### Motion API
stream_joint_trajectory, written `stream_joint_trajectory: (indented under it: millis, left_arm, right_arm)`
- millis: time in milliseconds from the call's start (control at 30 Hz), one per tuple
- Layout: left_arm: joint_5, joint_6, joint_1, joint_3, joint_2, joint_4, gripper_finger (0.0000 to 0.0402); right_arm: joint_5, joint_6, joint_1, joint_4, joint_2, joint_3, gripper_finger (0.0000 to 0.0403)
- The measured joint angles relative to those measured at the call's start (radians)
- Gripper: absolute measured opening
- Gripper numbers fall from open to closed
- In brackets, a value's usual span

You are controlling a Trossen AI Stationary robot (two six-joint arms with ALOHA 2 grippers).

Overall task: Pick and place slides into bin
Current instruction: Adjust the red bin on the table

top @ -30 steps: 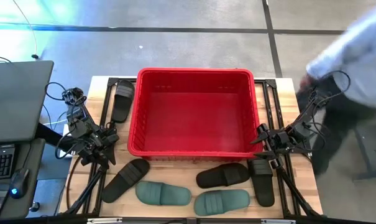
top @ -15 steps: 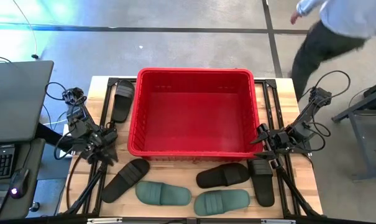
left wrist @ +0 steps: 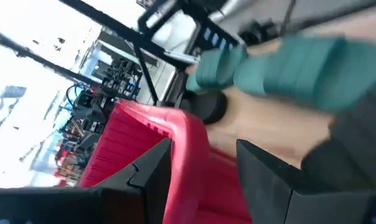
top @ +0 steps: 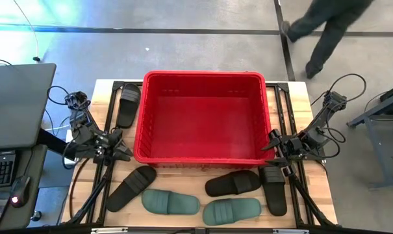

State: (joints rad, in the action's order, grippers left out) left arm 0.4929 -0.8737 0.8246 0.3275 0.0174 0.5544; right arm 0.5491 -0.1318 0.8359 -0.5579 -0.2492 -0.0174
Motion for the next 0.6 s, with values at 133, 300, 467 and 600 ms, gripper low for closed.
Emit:
stream_joint_trajectory:
  millis: [133,300,467,600]
  left_arm:
    - [-0.015,0.212,0.0,0.0,0.0,-0.216,0.0163]
    - [-0.002,0.254,0.0,0.0,0.0,-0.375,0.0163]
    - [0.0,0.154,0.0,0.0,0.0,-0.352,0.0163]
    - [0.033,0.106,0.0,0.0,0.0,-0.387,0.0163]
  right_arm:
    - [0.0,0.0,0.0,0.0,0.0,0.0,0.0197]
    - [0.0,0.0,0.0,0.0,0.0,0.0,0.0197]
    - [0.0,0.0,0.0,0.0,0.0,0.0,0.0197]
    - [0.0,0.0,0.0,0.0,0.0,0.0,0.0197]
